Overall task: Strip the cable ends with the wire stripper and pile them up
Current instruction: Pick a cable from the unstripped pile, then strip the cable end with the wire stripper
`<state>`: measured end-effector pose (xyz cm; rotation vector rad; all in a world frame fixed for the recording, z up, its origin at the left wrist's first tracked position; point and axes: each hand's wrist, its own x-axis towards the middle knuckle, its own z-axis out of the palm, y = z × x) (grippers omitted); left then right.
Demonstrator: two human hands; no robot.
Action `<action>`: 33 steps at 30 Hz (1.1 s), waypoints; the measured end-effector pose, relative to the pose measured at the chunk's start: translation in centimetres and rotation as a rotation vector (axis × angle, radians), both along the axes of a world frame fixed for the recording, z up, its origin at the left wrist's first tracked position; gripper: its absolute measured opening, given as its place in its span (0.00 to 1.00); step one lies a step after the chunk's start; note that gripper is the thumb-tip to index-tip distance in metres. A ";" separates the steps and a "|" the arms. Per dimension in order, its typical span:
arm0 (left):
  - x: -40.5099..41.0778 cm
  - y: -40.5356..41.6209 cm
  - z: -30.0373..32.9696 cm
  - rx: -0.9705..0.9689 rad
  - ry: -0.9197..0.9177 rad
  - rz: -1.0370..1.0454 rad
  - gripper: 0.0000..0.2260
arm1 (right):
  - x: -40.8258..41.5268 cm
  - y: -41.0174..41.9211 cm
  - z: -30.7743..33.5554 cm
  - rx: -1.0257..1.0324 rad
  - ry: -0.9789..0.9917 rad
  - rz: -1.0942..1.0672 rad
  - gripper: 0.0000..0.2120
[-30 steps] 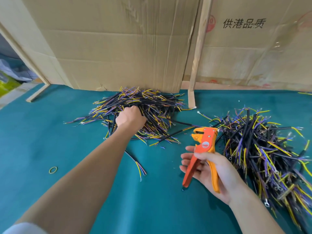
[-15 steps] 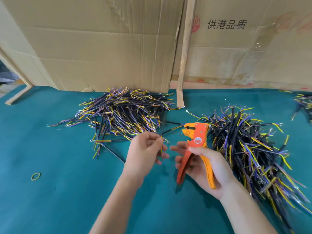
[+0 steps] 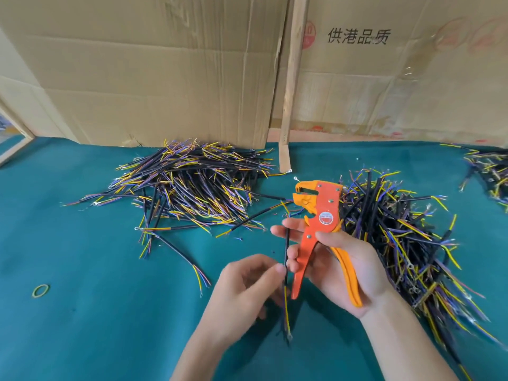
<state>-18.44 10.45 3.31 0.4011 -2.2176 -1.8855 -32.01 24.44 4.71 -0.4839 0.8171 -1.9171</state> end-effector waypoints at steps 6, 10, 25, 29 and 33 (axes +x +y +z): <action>-1.8 -0.4 0.5 0.187 0.111 0.044 0.08 | -0.3 0.3 0.1 -0.032 0.018 -0.007 0.35; -1.9 -0.1 -0.4 0.256 0.096 0.112 0.07 | -1.1 0.8 0.0 -0.047 0.070 -0.110 0.33; -1.5 -0.6 -1.7 0.256 0.164 0.076 0.09 | -0.4 0.5 -0.2 -0.032 0.092 -0.089 0.32; -1.5 -0.4 -1.7 0.278 0.185 0.090 0.10 | -0.3 0.4 -0.3 0.001 0.068 -0.101 0.28; -1.7 -0.4 -1.8 0.252 0.171 0.102 0.08 | -0.3 0.3 -0.4 0.010 0.097 -0.088 0.32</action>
